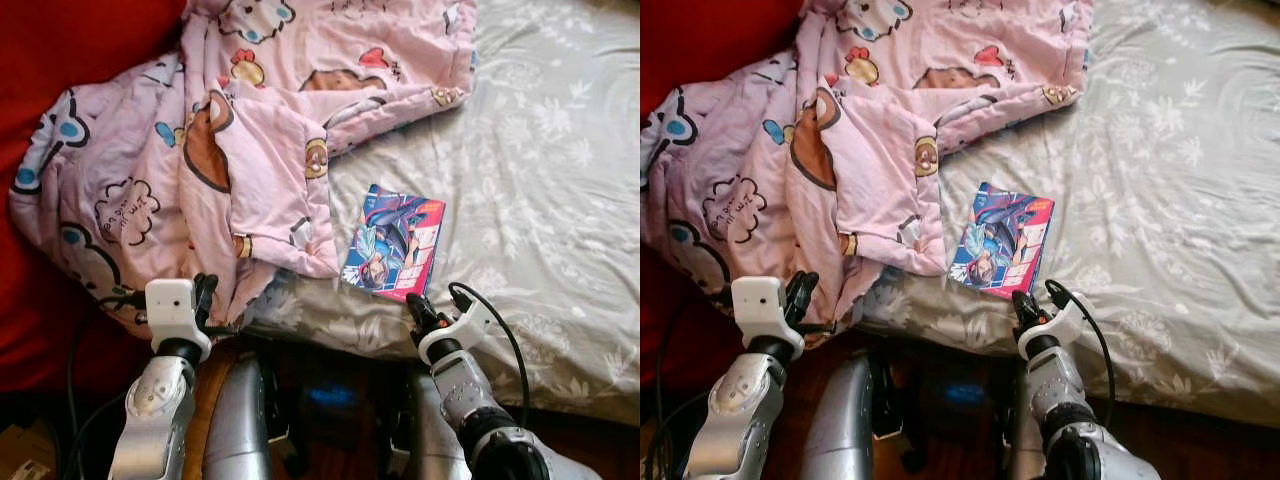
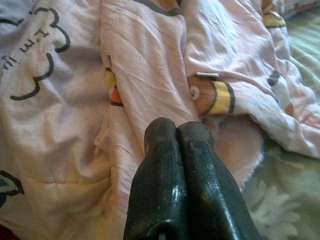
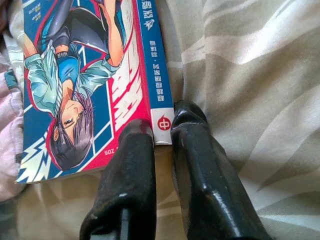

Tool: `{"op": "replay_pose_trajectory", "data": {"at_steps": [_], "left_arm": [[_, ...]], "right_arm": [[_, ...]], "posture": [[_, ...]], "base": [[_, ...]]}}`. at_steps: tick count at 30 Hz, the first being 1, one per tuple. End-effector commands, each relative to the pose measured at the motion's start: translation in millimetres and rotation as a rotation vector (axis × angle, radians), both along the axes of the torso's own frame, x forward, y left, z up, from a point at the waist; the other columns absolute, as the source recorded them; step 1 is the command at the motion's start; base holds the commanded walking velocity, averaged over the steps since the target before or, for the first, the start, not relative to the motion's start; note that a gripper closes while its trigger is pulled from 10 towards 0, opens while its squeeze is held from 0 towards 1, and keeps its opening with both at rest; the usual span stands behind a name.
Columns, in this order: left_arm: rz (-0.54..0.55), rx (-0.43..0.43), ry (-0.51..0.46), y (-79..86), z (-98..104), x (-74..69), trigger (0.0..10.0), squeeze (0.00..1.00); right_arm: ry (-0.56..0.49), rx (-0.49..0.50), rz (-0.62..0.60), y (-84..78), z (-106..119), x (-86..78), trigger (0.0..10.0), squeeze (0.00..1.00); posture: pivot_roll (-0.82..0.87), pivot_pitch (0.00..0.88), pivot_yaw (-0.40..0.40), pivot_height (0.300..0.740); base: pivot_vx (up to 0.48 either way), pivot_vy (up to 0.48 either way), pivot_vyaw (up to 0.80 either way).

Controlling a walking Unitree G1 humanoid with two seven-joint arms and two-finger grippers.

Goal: Clean up the room

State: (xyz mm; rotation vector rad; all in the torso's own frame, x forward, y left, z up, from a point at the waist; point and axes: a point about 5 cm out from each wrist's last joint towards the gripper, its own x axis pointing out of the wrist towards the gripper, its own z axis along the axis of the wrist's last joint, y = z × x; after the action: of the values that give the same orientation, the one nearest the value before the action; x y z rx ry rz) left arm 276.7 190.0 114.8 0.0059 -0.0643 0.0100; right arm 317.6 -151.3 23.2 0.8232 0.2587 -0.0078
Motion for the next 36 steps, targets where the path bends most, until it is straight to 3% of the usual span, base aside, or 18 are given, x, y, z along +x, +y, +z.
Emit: {"op": "replay_pose_trajectory", "data": {"at_steps": [1,7,13,18,21,25,26,27,28,31,35,36], "left_arm": [[0.028,0.010,0.032,7.3,-10.1,-3.8,10.0,0.00],[0.035,0.006,0.018,8.4,-9.5,5.5,10.0,0.00],[0.035,0.004,0.014,7.8,-9.6,9.4,10.0,0.00],[0.035,0.002,0.008,7.1,-10.2,15.7,10.0,0.00],[0.040,0.001,-0.004,7.8,-9.4,18.6,10.0,0.00],[0.045,0.000,-0.011,8.4,-10.3,21.5,10.0,0.00],[0.044,0.000,-0.013,7.5,-11.5,22.3,10.0,0.00],[0.044,0.000,-0.013,7.5,-11.5,22.3,10.0,0.00],[0.044,-0.001,-0.018,6.5,-11.7,22.9,10.0,0.00],[0.047,-0.002,-0.023,6.9,-11.6,23.7,10.0,0.00],[0.049,-0.001,-0.028,7.3,-12.4,24.0,10.0,0.00],[0.050,0.000,-0.030,7.3,-12.8,24.1,10.0,0.00]], "right_arm": [[0.071,-0.015,-0.055,-6.2,-16.2,-14.6,0.0,0.00],[0.099,-0.091,-0.083,-13.3,-35.2,-40.1,0.0,0.00],[0.079,-0.124,-0.113,-19.0,-37.3,-48.0,0.0,0.00],[-0.013,-0.177,-0.122,-20.3,-23.8,-44.6,0.0,0.00],[-0.080,-0.264,-0.115,-21.6,-10.9,-40.7,0.0,0.00],[-0.101,-0.318,-0.136,-24.9,-2.2,-37.1,0.0,0.00],[-0.091,-0.340,-0.144,-25.7,-0.8,-35.5,7.4,0.00],[-0.091,-0.340,-0.144,-25.7,-0.8,-35.5,7.4,0.00],[-0.084,-0.359,-0.169,-27.3,0.5,-34.9,10.0,0.00],[-0.076,-0.396,-0.240,-33.4,3.5,-35.7,10.0,0.00],[-0.054,-0.532,-0.317,-45.7,6.7,-39.3,10.0,0.00],[-0.038,-0.512,-0.323,-45.6,4.6,-39.9,10.0,0.00]], "posture": [[0.02,0.309,0.008,0.605],[-0.02,0.261,-0.004,0.605],[-0.03,0.242,-0.005,0.605],[-0.05,0.216,-0.012,0.605],[-0.05,0.206,-0.015,0.605],[-0.06,0.200,-0.017,0.605],[-0.05,0.196,-0.018,0.605],[-0.05,0.196,-0.018,0.605],[-0.05,0.191,-0.021,0.605],[-0.05,0.186,-0.023,0.605],[-0.05,0.180,-0.024,0.605],[-0.05,0.180,-0.025,0.605]], "base": [[0.000,0.000,0.00],[0.000,0.000,0.00],[0.000,0.000,0.00],[0.000,0.000,0.00],[0.000,0.000,0.00],[0.000,0.000,0.00],[0.000,0.000,0.00],[0.000,0.000,0.00],[0.000,0.000,0.00],[0.000,0.000,0.00],[0.000,0.000,0.00],[0.000,0.000,0.00]]}}
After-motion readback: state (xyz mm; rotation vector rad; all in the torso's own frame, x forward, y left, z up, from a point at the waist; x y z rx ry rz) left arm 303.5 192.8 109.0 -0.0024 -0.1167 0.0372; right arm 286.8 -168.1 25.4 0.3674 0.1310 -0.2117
